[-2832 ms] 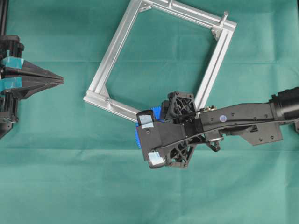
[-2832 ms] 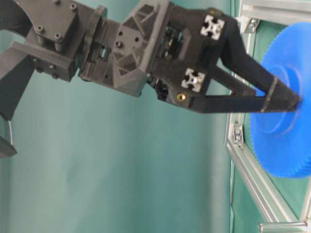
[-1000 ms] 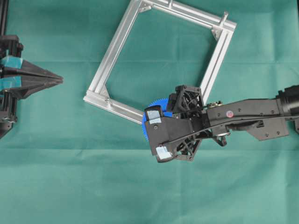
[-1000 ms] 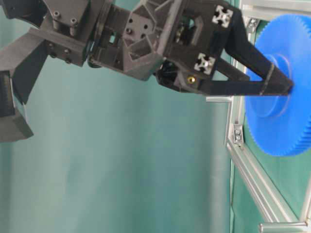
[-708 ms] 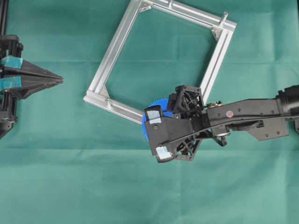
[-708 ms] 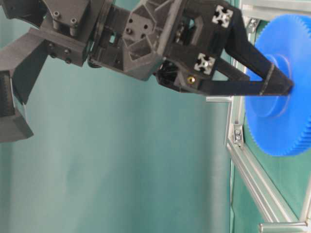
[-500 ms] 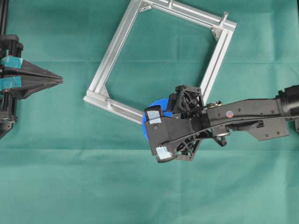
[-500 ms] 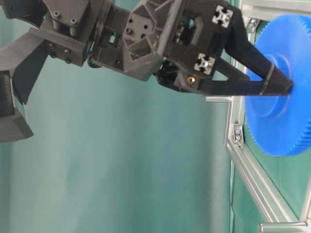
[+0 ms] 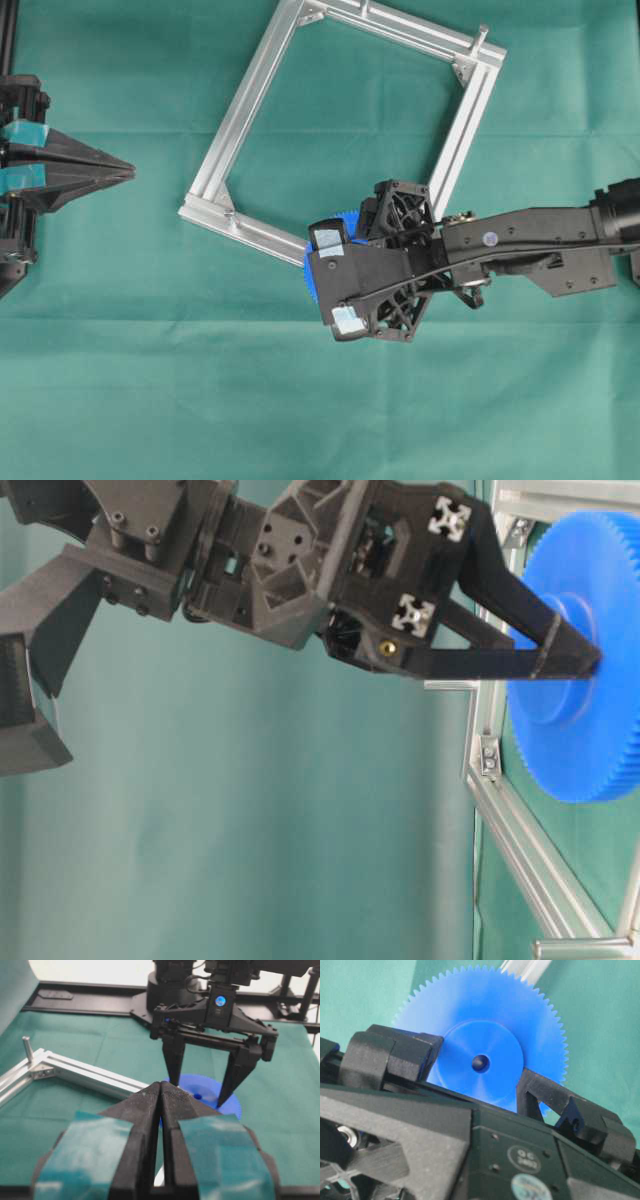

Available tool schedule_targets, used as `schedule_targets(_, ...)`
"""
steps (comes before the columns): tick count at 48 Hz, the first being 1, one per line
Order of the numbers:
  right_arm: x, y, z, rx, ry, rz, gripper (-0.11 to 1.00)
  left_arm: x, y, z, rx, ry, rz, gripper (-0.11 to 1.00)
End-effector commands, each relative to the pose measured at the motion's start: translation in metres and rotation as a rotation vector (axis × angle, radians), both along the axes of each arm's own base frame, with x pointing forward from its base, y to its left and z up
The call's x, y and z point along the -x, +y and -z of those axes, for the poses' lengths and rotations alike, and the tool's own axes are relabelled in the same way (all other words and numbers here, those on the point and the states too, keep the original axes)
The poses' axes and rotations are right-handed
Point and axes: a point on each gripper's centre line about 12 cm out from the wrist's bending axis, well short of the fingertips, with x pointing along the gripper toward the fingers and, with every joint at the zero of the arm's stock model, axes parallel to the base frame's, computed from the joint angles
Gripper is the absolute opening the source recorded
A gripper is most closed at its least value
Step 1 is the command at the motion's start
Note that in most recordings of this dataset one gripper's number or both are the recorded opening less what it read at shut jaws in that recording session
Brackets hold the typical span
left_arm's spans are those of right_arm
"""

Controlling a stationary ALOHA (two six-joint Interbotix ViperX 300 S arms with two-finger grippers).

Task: Find the location of the shaft and insert the gear.
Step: 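Push the blue gear onto the shaft with the right gripper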

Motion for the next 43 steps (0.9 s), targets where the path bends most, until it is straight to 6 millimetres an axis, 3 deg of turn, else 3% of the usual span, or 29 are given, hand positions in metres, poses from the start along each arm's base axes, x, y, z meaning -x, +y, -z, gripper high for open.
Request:
schedule_targets(1, -0.0007, -0.0028, -0.0121, -0.007, -0.033, 0.006, 0.69, -0.0022, 0.0008, -0.0111, 0.002, -0.028, -0.004, 0.02)
schedule_targets(43, 0.0029, -0.0081, -0.0126, -0.014, -0.084, 0.002, 0.69, -0.0023, 0.0004, -0.0113, 0.004, -0.026, -0.002, 0.02)
